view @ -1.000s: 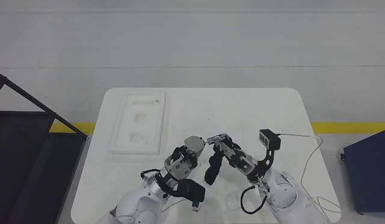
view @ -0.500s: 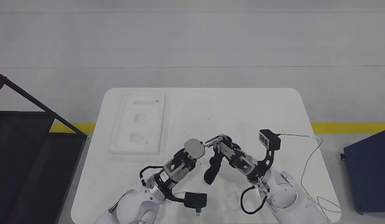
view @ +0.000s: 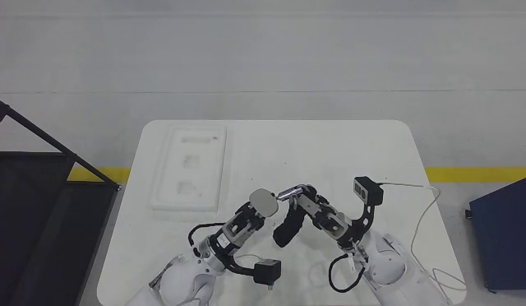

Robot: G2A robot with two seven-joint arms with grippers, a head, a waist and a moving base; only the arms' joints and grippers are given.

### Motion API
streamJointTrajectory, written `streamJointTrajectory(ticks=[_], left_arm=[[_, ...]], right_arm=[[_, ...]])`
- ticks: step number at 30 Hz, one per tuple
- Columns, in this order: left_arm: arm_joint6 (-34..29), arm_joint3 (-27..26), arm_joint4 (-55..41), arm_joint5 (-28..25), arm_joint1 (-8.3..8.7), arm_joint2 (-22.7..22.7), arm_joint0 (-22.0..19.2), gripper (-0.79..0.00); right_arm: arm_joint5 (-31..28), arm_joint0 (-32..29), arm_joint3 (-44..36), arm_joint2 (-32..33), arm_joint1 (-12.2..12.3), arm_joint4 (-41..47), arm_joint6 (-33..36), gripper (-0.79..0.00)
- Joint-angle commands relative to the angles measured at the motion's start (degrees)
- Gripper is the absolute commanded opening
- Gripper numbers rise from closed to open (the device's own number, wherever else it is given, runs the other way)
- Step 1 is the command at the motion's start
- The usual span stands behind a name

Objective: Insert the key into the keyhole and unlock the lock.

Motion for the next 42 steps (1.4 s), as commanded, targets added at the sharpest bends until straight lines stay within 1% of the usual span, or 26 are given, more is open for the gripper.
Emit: streamJointTrajectory(ticks=[1,7,14,23,26,27,28,29,37,42], left_arm=[[-0.1,0.4,2.8,0.5,-0.09,-0.2,-0.3,-0.785],[-0.7,1.3,8.9,2.3,-0.42,-0.3,-0.8,-0.785],[-1.2,2.3,15.6,6.5,-0.7,-1.3,-1.3,-0.785],[-0.8,3.0,16.5,5.5,-0.72,-2.8,-1.7,-0.785],[-2.3,2.3,16.2,6.7,-1.0,-2.2,-1.1,-0.785],[-2.4,2.1,15.3,7.5,-1.1,-1.9,-1.0,-0.523],[-2.6,1.9,13.6,8.5,-1.22,-1.5,-0.8,0.0],[-2.3,2.0,12.7,8.9,-1.27,-1.3,-0.8,0.0],[-3.8,1.7,6.3,7.1,-1.46,-3.0,0.5,0.0],[-2.7,1.2,1.9,5.1,-1.41,-4.0,1.8,0.0]], right_arm=[[0.0,0.0,0.0,0.0,0.0,0.0,0.0,-0.785],[0.0,0.0,0.0,0.0,0.0,0.0,0.0,-0.785],[0.0,0.0,0.0,0.0,0.0,0.0,0.0,-0.785],[0.0,0.0,0.0,0.0,0.0,0.0,0.0,-0.785],[0.0,0.0,0.0,0.0,0.0,0.0,0.0,-0.785],[0.0,0.0,0.0,0.0,0.0,0.0,0.0,-0.785],[0.0,0.0,0.0,0.0,0.0,0.0,0.0,-0.785],[0.0,0.0,0.0,0.0,0.0,0.0,0.0,-0.785],[0.0,0.0,0.0,0.0,0.0,0.0,0.0,-0.785],[0.0,0.0,0.0,0.0,0.0,0.0,0.0,-0.785]])
